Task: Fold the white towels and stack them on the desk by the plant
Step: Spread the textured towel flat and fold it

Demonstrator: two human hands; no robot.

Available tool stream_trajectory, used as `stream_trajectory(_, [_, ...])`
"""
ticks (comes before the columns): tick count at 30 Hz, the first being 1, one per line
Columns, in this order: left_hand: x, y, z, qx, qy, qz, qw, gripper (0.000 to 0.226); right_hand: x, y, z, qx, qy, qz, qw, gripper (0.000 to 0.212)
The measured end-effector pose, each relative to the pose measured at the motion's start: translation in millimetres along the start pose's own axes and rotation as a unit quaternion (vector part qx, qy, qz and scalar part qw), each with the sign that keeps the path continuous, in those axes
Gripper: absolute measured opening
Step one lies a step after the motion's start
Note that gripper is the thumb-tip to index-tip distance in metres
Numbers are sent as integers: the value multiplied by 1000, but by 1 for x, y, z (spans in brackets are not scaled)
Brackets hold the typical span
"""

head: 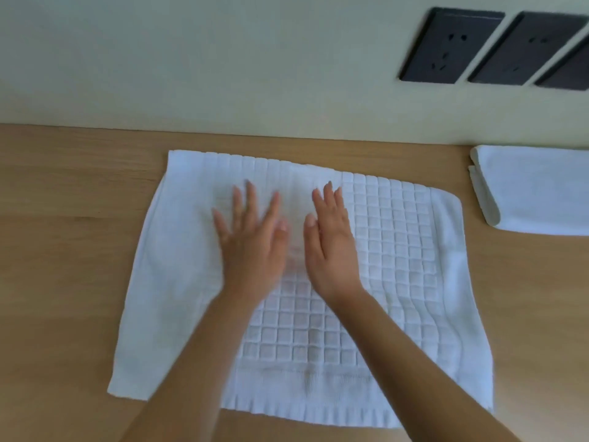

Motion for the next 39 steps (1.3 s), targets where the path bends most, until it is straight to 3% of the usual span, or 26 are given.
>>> stream_trajectory(3, [-45,-37,17,106,-38,-84,990,60,-40,0,-11,-8,-8,-7,1000,56])
stream_trajectory(5, [-61,-50,7,137,-67,-46,987,64,-66,0,-1,-67,-56,-24,996,62])
stream_trajectory(7, [-66,-52,1,98,-79,-5,992,57,-89,1,15,-155,-92,-36,983,64])
stream_trajectory(11, [-63,-52,2,93,-73,-7,993,53,-100,0,26,-268,-47,-56,961,53])
stream_trajectory(15, [-65,-53,0,102,-78,-8,992,52,-86,5,31,-266,-18,-93,959,55])
stream_trajectory(18, [-74,-52,-1,103,-126,-6,987,53,-87,10,31,-257,0,-108,960,58])
stream_trajectory(24, [-79,-54,-4,120,-120,-12,985,56,-89,31,39,-287,-124,-108,944,51])
stream_trajectory(30, [-89,-51,-3,28,-200,62,977,37,-84,31,38,-299,-137,-176,928,54])
stream_trajectory(39, [-95,-50,-10,12,-212,103,972,27,-75,32,34,-291,-167,-182,924,54])
Point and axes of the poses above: each hand's wrist, its own x-axis towards the middle knuckle, its own y-axis out of the back of the hand, z = x × y, the point moved 1 cm from there along x, towards the middle knuckle, and after that the axes turned 12 degrees about y, right-handed, at the moved point
